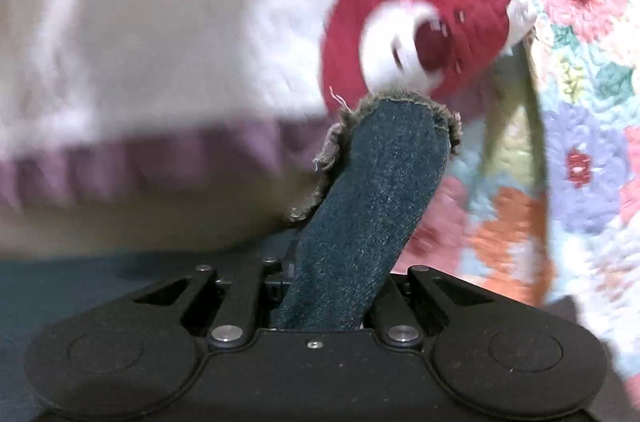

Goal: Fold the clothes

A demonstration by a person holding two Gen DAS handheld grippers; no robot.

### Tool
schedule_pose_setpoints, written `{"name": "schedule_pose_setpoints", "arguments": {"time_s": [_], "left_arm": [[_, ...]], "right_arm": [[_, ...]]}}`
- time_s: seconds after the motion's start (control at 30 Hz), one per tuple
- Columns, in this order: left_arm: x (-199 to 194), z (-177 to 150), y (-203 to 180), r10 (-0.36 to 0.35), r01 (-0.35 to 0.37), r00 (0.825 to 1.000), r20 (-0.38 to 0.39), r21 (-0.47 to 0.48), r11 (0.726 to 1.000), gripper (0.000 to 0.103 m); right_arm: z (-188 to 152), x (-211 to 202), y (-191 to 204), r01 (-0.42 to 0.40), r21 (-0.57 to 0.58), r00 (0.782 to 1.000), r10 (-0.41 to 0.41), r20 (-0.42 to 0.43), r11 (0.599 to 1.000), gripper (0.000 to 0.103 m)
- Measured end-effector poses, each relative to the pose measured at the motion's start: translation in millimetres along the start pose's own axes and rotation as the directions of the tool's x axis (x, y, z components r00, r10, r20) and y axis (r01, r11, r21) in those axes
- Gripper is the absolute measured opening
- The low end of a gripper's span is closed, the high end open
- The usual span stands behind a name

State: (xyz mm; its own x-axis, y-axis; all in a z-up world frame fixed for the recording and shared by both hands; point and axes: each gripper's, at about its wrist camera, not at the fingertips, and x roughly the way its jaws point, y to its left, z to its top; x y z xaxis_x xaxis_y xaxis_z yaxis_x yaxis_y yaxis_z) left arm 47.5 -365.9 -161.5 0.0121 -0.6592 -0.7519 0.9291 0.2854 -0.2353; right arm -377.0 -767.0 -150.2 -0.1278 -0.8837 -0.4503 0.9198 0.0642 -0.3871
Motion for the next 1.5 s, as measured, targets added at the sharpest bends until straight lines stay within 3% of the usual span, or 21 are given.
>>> {"name": "schedule_pose_setpoints", "arguments": {"time_s": [0.03, 0.07, 0.13, 0.2, 0.3, 0.37, 0.43, 0.53, 0.57, 0.63, 0.77, 0.8, 0.93, 1.07, 1.13, 1.17, 1.23, 1.37, 1.4, 1.5], "left_arm": [[0, 0, -2, -0.013, 0.013, 1.000, -0.010, -0.006, 1.000, 0.030], [1, 0, -4, -0.026, 0.026, 0.999, -0.020, -0.011, 1.000, 0.030], [-3, 1, -7, -0.038, 0.037, 0.999, -0.031, -0.017, 0.999, 0.031], [-22, 5, -4, -0.024, 0.023, 1.000, -0.006, -0.040, 0.999, 0.036], [-54, 8, 19, 0.053, -0.047, 0.997, 0.053, -0.108, 0.993, 0.047], [-76, 4, 48, 0.175, -0.160, 0.983, 0.060, -0.201, 0.966, 0.047], [-97, -2, 81, 0.296, -0.267, 0.954, 0.051, -0.312, 0.912, 0.048], [-122, -24, 131, 0.379, -0.313, 0.925, 0.032, -0.501, 0.806, 0.048], [-127, -33, 145, 0.390, -0.315, 0.921, 0.019, -0.555, 0.770, 0.048], [-127, -46, 158, 0.373, -0.277, 0.928, 0.023, -0.628, 0.728, 0.048], [-125, -69, 180, 0.326, -0.182, 0.944, 0.049, -0.747, 0.640, 0.048], [-123, -71, 182, 0.327, -0.163, 0.943, 0.068, -0.761, 0.628, 0.048], [-115, -68, 178, 0.409, -0.175, 0.904, 0.124, -0.765, 0.619, 0.055], [-110, -73, 178, 0.475, -0.234, 0.875, 0.091, -0.780, 0.581, 0.056], [-111, -76, 176, 0.469, -0.237, 0.880, 0.076, -0.785, 0.572, 0.056], [-111, -77, 177, 0.457, -0.225, 0.886, 0.081, -0.786, 0.576, 0.056], [-110, -76, 179, 0.440, -0.208, 0.894, 0.087, -0.789, 0.579, 0.056], [-99, -71, 184, 0.454, -0.210, 0.886, 0.092, -0.794, 0.570, 0.056], [-97, -71, 184, 0.468, -0.217, 0.878, 0.098, -0.791, 0.572, 0.057], [-93, -69, 184, 0.509, -0.238, 0.853, 0.116, -0.781, 0.578, 0.057]], "right_arm": [[-8, 12, -6, 0.035, 0.003, 0.997, -0.035, -0.075, 0.999, 0.018], [-16, 24, -12, 0.070, 0.017, 0.986, -0.067, -0.153, 0.997, 0.030], [-13, 28, -22, 0.164, 0.109, 0.964, -0.135, -0.230, 0.980, 0.036], [-4, 10, -27, 0.200, 0.164, 0.971, -0.174, -0.163, 0.966, 0.045], [6, -22, -3, 0.028, 0.165, 0.997, -0.015, -0.082, 0.986, 0.049], [12, -43, 14, -0.097, 0.154, 0.994, 0.103, -0.031, 0.983, 0.054], [19, -65, 31, -0.220, 0.137, 0.975, 0.220, 0.019, 0.966, 0.054], [28, -97, 57, -0.397, 0.100, 0.917, 0.389, 0.089, 0.912, 0.054], [32, -107, 66, -0.453, 0.085, 0.889, 0.443, 0.110, 0.887, 0.053], [28, -131, 88, -0.553, 0.039, 0.829, 0.546, 0.118, 0.832, 0.051], [-11, -185, 145, -0.717, -0.078, 0.694, 0.720, 0.016, 0.693, 0.021], [-21, -198, 159, -0.753, -0.104, 0.654, 0.756, -0.013, 0.650, 0.020], [-60, -252, 216, -0.872, -0.187, 0.480, 0.866, -0.142, 0.452, 0.021], [-99, -305, 273, -0.945, -0.237, 0.288, 0.915, -0.283, 0.224, 0.034], [-118, -332, 302, -0.963, -0.248, 0.189, 0.916, -0.355, 0.103, 0.035], [-119, -332, 306, -0.962, -0.250, 0.192, 0.921, -0.340, 0.108, 0.035], [-118, -325, 308, -0.956, -0.250, 0.223, 0.932, -0.284, 0.152, 0.045], [-115, -313, 311, -0.942, -0.246, 0.276, 0.944, -0.183, 0.228, 0.047], [-115, -313, 311, -0.940, -0.246, 0.281, 0.945, -0.170, 0.235, 0.048], [-107, -304, 312, -0.957, -0.193, 0.243, 0.960, -0.140, 0.215, 0.048]]}}
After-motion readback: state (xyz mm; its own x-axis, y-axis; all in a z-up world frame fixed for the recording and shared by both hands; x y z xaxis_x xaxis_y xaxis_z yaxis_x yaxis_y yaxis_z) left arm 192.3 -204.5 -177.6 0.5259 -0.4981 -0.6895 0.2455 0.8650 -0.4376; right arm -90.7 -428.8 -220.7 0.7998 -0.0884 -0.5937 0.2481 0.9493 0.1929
